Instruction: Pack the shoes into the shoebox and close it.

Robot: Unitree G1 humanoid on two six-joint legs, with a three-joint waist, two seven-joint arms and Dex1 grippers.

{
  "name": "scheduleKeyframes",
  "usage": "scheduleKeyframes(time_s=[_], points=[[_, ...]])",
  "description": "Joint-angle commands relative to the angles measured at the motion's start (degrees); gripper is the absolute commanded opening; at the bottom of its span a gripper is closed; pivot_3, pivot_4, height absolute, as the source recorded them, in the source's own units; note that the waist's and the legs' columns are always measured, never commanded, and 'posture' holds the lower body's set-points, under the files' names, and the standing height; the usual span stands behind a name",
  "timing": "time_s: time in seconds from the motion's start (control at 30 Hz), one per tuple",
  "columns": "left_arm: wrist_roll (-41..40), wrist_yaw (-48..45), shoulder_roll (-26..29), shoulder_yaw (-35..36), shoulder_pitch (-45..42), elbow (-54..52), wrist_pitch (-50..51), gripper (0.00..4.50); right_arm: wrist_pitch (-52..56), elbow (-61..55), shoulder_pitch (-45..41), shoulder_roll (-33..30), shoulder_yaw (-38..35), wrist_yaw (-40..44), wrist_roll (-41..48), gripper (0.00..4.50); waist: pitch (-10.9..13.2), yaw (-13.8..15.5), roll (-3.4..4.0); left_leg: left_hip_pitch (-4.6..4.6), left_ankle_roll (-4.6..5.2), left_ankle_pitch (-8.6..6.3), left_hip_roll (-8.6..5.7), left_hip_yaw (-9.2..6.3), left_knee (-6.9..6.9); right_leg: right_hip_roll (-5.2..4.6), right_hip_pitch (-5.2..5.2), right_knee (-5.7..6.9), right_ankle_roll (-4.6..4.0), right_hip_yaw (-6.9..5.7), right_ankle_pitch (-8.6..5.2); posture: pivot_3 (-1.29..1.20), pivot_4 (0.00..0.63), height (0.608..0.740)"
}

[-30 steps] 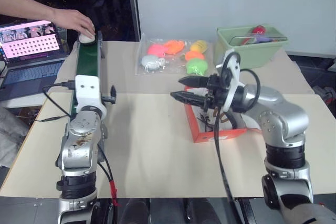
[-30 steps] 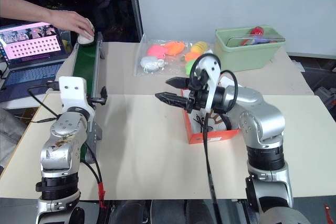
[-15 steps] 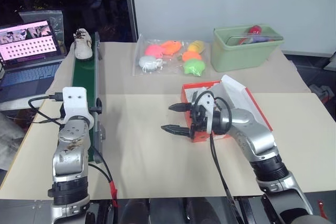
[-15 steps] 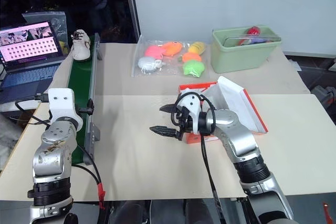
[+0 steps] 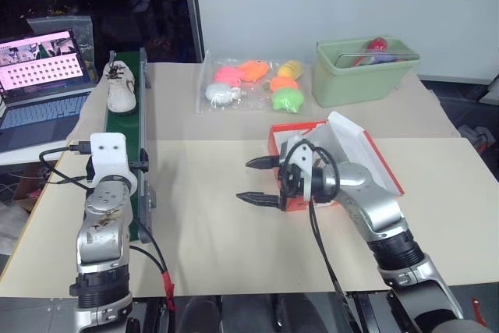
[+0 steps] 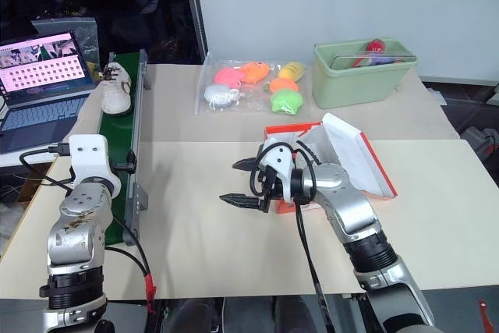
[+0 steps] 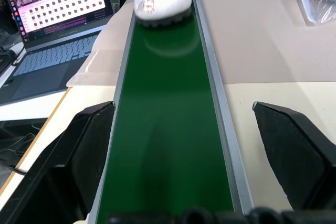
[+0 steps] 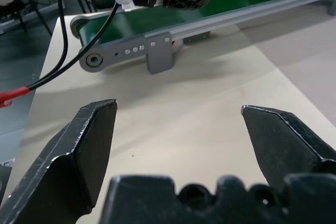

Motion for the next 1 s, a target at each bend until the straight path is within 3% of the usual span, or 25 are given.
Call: scheduleKeyframes(time_s=[0.03, 0.4, 0.77, 1.0], points=[[0.2, 0.4, 0.5, 0.8, -1.2, -1.3, 0.2, 4.5, -0.8, -2.2, 0.3, 0.0, -0.5, -0.2, 0.2, 4.46, 0.0, 0.0, 0.0, 0.0, 0.0, 0.0, 0.0, 0.0, 0.0, 0.0, 0.0, 0.0, 0.0, 0.0, 0.0, 0.0, 0.15, 0.729], [-1.6, -0.3, 1.1, 1.9, -6.8, -1.8, 8.5, 4.5, 0.3, -3.2, 1.8, 0.3, -0.7, -2.4, 0.4, 4.46, 0.0, -0.1, -0.02, 0.0, 0.0, 0.0, 0.0, 0.0, 0.0, 0.01, -0.01, 0.01, 0.0, 0.0, 0.0, 0.0, 0.15, 0.729], [-1.6, -0.1, 1.9, 2.4, -7.3, 0.1, 8.7, 4.5, 0.7, -4.8, 3.3, 0.3, -0.9, -3.6, 0.9, 4.46, 0.0, -0.1, -0.02, 0.01, 0.0, 0.0, -0.01, 0.0, 0.0, 0.0, 0.0, 0.01, 0.0, 0.0, 0.0, 0.0, 0.15, 0.729], [-6.2, 1.0, -4.8, 7.1, -5.5, 3.2, 16.1, 4.5, 1.8, -5.7, 3.3, 0.1, -1.4, -4.2, 1.5, 4.46, 0.0, 0.0, -0.02, 0.03, 0.0, 0.0, -0.01, 0.0, 0.0, 0.0, 0.01, 0.03, 0.0, 0.01, 0.0, 0.0, 0.15, 0.729]])
